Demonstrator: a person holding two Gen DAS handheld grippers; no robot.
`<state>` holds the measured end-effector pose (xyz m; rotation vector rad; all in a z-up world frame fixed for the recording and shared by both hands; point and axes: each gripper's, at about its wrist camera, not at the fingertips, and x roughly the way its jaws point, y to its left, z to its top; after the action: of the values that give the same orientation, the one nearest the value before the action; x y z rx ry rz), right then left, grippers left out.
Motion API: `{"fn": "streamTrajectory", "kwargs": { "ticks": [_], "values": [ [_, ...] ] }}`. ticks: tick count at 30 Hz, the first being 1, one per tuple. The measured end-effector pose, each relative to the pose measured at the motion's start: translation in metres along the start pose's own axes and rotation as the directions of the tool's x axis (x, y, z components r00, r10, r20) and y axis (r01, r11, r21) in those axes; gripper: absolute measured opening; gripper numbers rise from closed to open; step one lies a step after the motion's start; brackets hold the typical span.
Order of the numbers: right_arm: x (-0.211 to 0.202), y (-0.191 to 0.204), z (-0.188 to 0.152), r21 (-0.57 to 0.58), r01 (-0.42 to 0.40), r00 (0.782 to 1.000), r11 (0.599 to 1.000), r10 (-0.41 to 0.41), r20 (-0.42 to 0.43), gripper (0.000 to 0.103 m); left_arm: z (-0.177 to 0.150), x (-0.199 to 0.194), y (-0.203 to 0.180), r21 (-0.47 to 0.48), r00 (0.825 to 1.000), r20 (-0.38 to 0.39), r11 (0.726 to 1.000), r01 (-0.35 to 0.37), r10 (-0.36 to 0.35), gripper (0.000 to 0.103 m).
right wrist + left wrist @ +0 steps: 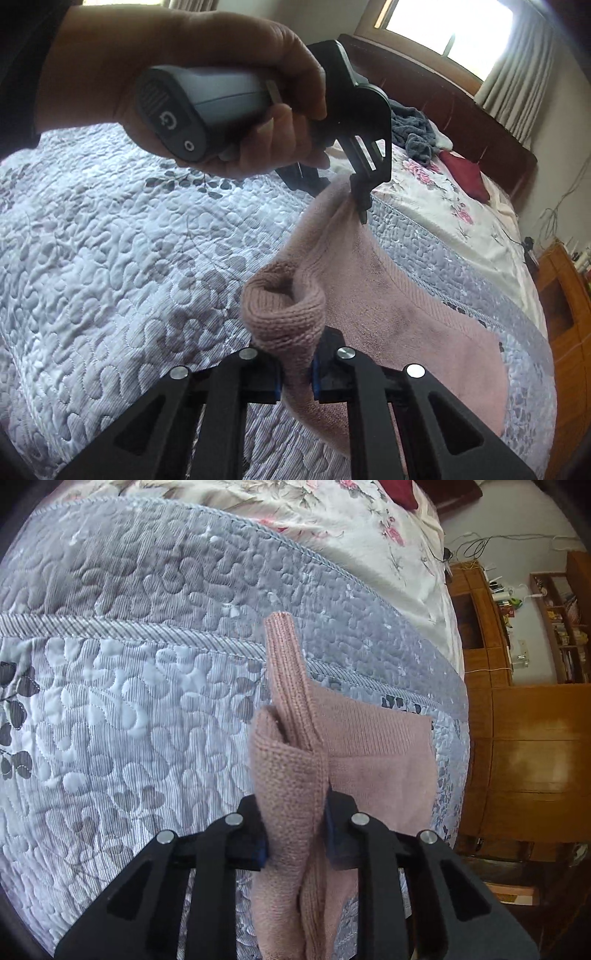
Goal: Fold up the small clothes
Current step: 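Grasp the sweater end with both tools and lift it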
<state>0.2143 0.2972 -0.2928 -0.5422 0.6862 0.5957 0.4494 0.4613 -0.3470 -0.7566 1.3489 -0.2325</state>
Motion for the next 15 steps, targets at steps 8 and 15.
{"fn": "streamTrajectory", "kwargs": {
  "ticks": [8, 15],
  "values": [
    [-0.038, -0.051, 0.001, 0.134, -0.005, 0.999, 0.991, 0.0, 0.039, 0.01, -0.006, -0.018, -0.076, 0.078, 0.994, 0.023, 0.991, -0.113, 0.111, 0.02],
    [-0.063, -0.095, -0.007, 0.243, -0.018, 0.998, 0.97, 0.004, 0.055, 0.01, -0.014, -0.022, -0.135, 0.129, 0.981, 0.042, 0.973, -0.193, 0.189, 0.019]
  ]
}}
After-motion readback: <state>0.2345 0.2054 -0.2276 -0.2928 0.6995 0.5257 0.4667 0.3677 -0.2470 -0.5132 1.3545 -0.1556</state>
